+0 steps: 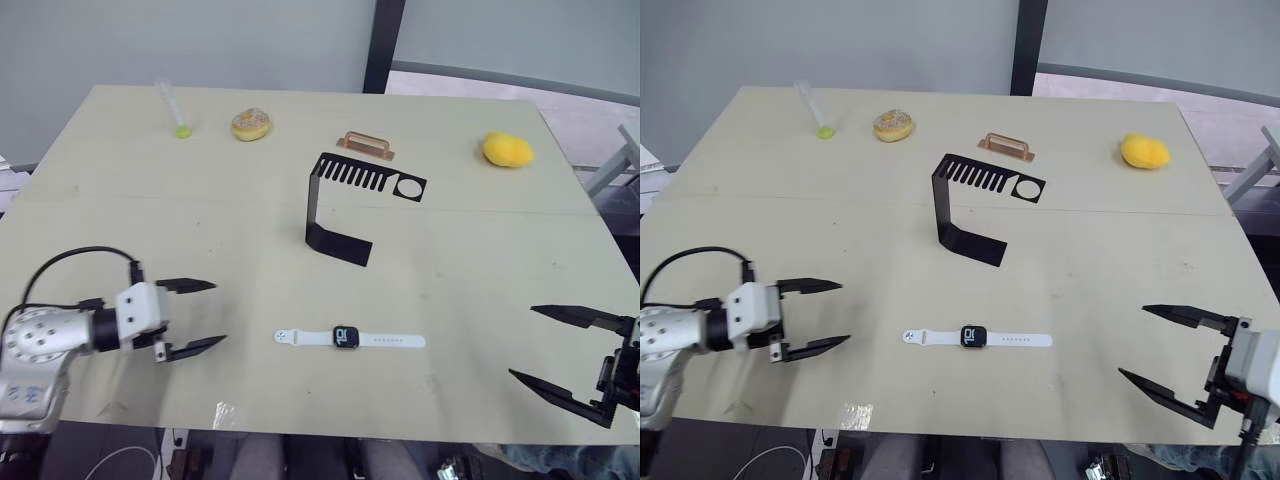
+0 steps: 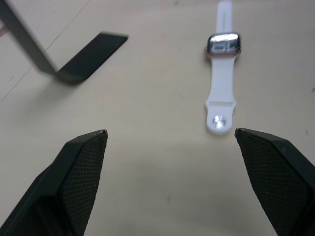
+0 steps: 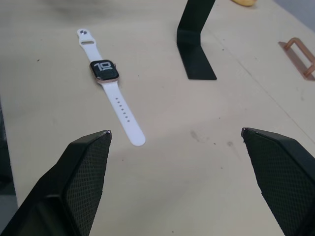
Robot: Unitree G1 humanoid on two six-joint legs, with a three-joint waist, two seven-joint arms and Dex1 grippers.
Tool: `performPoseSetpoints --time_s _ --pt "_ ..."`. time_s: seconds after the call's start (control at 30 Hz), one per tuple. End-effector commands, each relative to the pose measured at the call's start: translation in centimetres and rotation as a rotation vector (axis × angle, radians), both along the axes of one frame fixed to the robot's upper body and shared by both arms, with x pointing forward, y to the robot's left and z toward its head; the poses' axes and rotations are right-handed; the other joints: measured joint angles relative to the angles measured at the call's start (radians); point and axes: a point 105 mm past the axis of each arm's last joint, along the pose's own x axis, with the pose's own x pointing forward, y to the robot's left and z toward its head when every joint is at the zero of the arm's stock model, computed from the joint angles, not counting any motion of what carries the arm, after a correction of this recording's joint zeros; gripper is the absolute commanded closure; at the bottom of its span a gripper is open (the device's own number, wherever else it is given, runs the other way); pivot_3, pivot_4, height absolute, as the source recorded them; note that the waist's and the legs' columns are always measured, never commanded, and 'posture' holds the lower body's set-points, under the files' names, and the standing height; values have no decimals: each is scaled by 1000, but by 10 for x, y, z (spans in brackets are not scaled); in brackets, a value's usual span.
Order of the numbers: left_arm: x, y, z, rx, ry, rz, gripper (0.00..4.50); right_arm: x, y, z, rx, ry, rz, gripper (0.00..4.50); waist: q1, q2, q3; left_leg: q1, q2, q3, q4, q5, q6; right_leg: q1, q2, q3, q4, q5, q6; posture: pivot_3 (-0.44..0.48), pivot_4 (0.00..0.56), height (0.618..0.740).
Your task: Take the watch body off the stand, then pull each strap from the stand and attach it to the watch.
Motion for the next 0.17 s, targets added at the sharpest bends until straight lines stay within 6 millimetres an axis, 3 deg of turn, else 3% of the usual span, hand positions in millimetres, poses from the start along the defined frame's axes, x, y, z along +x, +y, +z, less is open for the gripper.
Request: performPoseSetpoints --time_s 0.03,0.17 --pt "-5 23 11 19 -60 77 22 -1 -14 7 -55 -30 -7 0 1 0 0 0 0 0 0 0 1 0 0 0 -1 0 0 0 150 740" --pt "-4 22 14 18 -112 81 22 1 -19 3 -61 -28 5 0 1 0 0 0 0 0 -4 -1 1 0 -1 0 -3 0 0 0 150 740"
